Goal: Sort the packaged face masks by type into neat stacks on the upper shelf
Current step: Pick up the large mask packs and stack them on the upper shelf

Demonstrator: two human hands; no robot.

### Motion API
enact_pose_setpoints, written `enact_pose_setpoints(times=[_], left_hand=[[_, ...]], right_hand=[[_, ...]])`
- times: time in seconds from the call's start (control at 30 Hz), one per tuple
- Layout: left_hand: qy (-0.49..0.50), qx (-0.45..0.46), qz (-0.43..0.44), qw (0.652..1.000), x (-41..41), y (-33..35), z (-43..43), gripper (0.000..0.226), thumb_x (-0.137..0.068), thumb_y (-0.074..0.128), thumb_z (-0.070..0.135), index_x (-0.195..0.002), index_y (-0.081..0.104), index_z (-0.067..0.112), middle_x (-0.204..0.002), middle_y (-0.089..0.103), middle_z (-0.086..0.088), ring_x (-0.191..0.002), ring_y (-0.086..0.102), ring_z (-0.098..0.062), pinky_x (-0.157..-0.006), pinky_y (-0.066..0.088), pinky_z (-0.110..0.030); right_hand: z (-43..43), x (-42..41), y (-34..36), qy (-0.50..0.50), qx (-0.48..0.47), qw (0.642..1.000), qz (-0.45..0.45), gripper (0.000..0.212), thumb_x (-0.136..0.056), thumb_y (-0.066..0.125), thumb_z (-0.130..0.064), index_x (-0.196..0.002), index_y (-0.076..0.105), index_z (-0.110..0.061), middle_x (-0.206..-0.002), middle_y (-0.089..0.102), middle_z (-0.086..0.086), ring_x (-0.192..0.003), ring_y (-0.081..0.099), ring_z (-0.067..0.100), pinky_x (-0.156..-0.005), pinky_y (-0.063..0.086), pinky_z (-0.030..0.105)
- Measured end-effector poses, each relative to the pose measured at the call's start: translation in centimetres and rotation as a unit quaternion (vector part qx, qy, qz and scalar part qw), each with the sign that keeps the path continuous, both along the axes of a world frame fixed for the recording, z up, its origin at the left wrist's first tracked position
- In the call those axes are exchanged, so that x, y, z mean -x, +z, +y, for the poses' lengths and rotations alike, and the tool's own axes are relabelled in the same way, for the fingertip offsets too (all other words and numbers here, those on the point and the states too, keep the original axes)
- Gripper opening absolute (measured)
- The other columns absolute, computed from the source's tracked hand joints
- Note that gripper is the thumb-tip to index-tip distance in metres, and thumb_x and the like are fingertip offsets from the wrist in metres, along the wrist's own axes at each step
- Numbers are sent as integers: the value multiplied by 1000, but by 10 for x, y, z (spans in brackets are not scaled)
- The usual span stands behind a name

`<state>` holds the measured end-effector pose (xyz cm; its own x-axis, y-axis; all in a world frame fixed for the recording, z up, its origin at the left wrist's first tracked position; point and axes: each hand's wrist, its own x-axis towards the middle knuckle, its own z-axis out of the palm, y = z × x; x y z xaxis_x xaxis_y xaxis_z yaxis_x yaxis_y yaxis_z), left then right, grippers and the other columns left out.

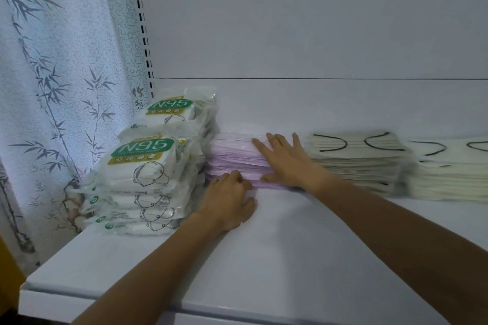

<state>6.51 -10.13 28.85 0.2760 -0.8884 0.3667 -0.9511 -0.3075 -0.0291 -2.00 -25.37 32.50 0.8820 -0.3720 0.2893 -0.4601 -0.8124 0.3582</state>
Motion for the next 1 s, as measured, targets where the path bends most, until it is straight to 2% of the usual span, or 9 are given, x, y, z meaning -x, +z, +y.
enact_pose_setpoints(times=[0.17, 0.27, 0.37, 0.5, 0.63, 0.7, 0.87, 0.93, 1.0], left_hand=[[-79, 76, 42, 993, 21, 16, -15, 25, -90, 48, 35, -104, 62, 21, -106, 61, 2, -98, 57, -21, -70, 36, -27], [-96, 79, 47, 991, 44, 22, -36, 21, -89, 48, 37, -100, 60, 24, -105, 64, 4, -100, 58, -22, -73, 39, -30], [-102, 57, 58, 992, 70, 21, -59, 19, -89, 47, 35, -94, 59, 21, -101, 66, 0, -98, 59, -26, -70, 36, -29], [-139, 28, 92, 986, 95, 20, -87, 10, -86, 51, 27, -85, 60, 22, -92, 68, -1, -90, 61, -25, -69, 41, -26], [-120, 23, 104, 987, 109, 24, -110, 22, -83, 54, 33, -102, 60, 22, -100, 68, 1, -98, 61, -22, -81, 48, -30], [-102, 15, 110, 988, 113, 24, -119, 26, -82, 55, 35, -106, 56, 26, -103, 67, 4, -100, 60, -21, -86, 48, -35], [-52, 54, 169, 983, 116, 25, -125, 13, -82, 58, 25, -94, 53, 25, -92, 65, 5, -94, 61, -22, -83, 49, -35], [-38, 48, 158, 986, 118, 29, -125, 14, -83, 58, 23, -96, 55, 23, -96, 67, 3, -94, 60, -22, -81, 48, -32], [-33, 56, 176, 982, 118, 34, -127, 7, -82, 58, 21, -89, 57, 23, -94, 67, 0, -93, 60, -23, -81, 48, -31]], right_hand=[[0, 27, 9, 31, -44, 997, -50, 94, -82, 42, -70, -150, -6, -26, -159, -1, 6, -146, -1, 22, -115, -4, 55], [-18, 76, 17, 9, -58, 994, -94, 94, -80, 52, -66, -151, 3, -27, -159, 6, 5, -146, 3, 21, -117, -3, 48], [-49, 134, 28, -63, -78, 989, -112, 104, -74, 64, -62, -151, 4, -25, -157, 9, 12, -145, 9, 25, -118, 5, 42], [-90, 189, 35, -189, -140, 964, -123, 120, -65, 70, -67, -150, -3, -24, -154, 16, 16, -140, 24, 33, -115, 17, 48], [-106, 200, 30, -189, -173, 959, -117, 118, -62, 66, -73, -150, 2, -26, -147, 33, 11, -130, 40, 31, -106, 32, 50], [-108, 196, 27, -165, -151, 967, -119, 114, -63, 63, -75, -149, 6, -26, -144, 37, 9, -129, 41, 31, -106, 31, 50], [-106, 188, 19, -135, -126, 979, -87, 103, -69, 61, -69, -147, 13, -24, -140, 37, 12, -128, 36, 33, -107, 24, 53], [-109, 193, 20, -125, -114, 982, -82, 101, -69, 64, -67, -146, 17, -22, -143, 30, 14, -129, 32, 33, -107, 22, 55], [-112, 198, 23, -108, -97, 985, -88, 103, -68, 64, -67, -147, 16, -21, -151, 16, 16, -136, 21, 35, -110, 14, 58]])
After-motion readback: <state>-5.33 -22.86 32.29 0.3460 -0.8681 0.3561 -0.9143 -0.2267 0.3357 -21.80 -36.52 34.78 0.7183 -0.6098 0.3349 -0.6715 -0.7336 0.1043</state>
